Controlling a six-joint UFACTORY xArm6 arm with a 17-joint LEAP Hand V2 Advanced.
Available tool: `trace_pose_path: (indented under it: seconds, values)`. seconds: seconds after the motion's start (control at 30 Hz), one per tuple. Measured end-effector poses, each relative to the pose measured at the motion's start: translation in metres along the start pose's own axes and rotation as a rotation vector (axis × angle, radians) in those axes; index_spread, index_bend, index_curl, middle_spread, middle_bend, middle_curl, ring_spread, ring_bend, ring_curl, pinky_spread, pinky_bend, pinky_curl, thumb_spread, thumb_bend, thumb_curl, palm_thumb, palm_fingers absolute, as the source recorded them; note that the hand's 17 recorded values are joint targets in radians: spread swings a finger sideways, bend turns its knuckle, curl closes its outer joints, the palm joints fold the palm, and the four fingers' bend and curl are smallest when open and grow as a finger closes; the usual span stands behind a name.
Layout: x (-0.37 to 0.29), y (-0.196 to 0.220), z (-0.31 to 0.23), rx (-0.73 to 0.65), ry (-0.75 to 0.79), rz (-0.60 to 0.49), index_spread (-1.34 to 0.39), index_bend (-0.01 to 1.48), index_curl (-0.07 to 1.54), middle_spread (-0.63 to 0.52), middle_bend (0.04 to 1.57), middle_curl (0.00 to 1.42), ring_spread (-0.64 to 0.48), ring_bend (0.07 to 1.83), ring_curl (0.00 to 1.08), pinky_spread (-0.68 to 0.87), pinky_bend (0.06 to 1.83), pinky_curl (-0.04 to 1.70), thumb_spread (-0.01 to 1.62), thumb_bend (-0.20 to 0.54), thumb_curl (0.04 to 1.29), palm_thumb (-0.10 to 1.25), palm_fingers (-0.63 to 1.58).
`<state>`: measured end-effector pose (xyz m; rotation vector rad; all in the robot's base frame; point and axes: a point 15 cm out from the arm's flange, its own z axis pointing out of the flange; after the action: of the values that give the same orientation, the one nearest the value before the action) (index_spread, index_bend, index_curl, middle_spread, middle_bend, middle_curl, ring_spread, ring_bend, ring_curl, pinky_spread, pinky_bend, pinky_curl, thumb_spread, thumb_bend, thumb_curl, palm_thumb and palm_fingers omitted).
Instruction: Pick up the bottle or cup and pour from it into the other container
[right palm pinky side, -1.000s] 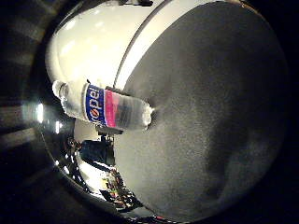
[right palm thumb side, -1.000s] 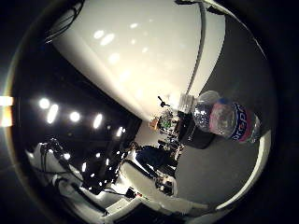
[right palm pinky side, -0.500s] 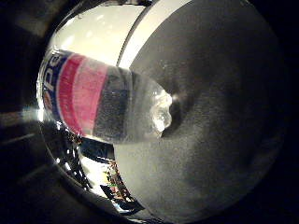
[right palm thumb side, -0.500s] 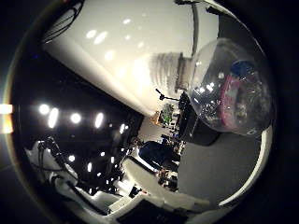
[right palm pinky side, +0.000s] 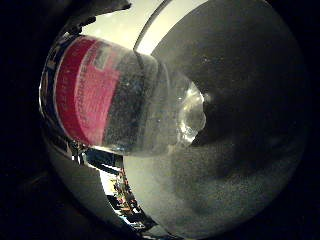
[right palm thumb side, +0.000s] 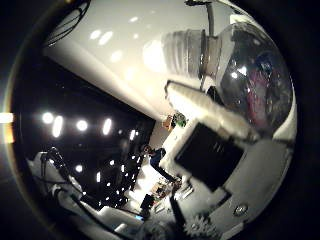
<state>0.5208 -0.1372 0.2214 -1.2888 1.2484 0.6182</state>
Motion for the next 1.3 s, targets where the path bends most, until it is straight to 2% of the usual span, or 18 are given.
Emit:
trace_pose_path:
  seconds: [0.07, 0.1, 0.13, 0.23, 0.3, 0.37, 0.6, 0.77, 0.97, 1.3]
  values:
    - [-0.002, 0.001, 0.000, -0.004, -0.004, 0.001, -0.28, 0.34, 0.47, -0.15, 0.78, 0.58, -0.14, 1.06, 0.42, -0.34, 1.20, 0.09, 0.96, -0.021, 0.44, 0.83, 1.22]
    - [-0.003, 0.000, 0.000, -0.004, -0.004, 0.001, -0.28, 0.42, 0.51, -0.14, 0.79, 0.59, -0.15, 1.07, 0.43, -0.36, 1.21, 0.11, 0.94, -0.021, 0.45, 0.83, 1.23]
    - [-0.002, 0.002, 0.000, -0.009, -0.002, 0.004, -0.28, 0.46, 0.55, -0.13, 0.88, 0.62, -0.15, 1.09, 0.44, -0.37, 1.26, 0.15, 0.92, -0.020, 0.47, 0.85, 1.27]
    - [-0.004, 0.002, 0.001, -0.018, -0.001, 0.012, -0.25, 0.65, 0.66, -0.11, 1.01, 0.66, -0.15, 1.18, 0.49, -0.32, 1.33, 0.24, 0.86, -0.021, 0.52, 0.88, 1.28]
    - [-0.005, 0.002, 0.001, -0.019, 0.000, 0.019, -0.25, 0.70, 0.69, -0.11, 1.07, 0.67, -0.16, 1.21, 0.50, -0.29, 1.38, 0.28, 0.83, -0.020, 0.54, 0.89, 1.28]
    - [-0.006, 0.002, 0.001, -0.021, -0.002, 0.024, -0.23, 0.82, 0.75, -0.10, 1.17, 0.69, -0.17, 1.26, 0.54, -0.25, 1.44, 0.34, 0.80, -0.017, 0.58, 0.93, 1.24]
    - [-0.022, -0.001, 0.001, -0.030, -0.005, 0.006, -0.21, 1.05, 0.84, -0.11, 1.32, 0.74, -0.20, 1.39, 0.63, -0.19, 1.56, 0.46, 0.69, -0.014, 0.69, 1.02, 1.13]
    - [-0.052, -0.009, -0.002, -0.038, 0.012, -0.050, -0.21, 1.11, 0.86, -0.12, 1.37, 0.77, -0.22, 1.39, 0.68, -0.18, 1.54, 0.53, 0.52, -0.018, 0.77, 1.06, 1.07]
    - [-0.093, -0.001, 0.004, -0.109, 0.081, -0.116, -0.20, 1.16, 0.87, -0.12, 1.39, 0.78, -0.23, 1.37, 0.74, -0.19, 1.47, 0.60, 0.36, -0.019, 0.84, 1.08, 1.07]
    - [-0.166, -0.006, 0.016, -0.193, 0.320, -0.218, -0.18, 1.19, 0.86, -0.12, 1.40, 0.78, -0.24, 1.35, 0.80, -0.21, 1.39, 0.72, 0.29, -0.020, 0.90, 1.08, 1.07]
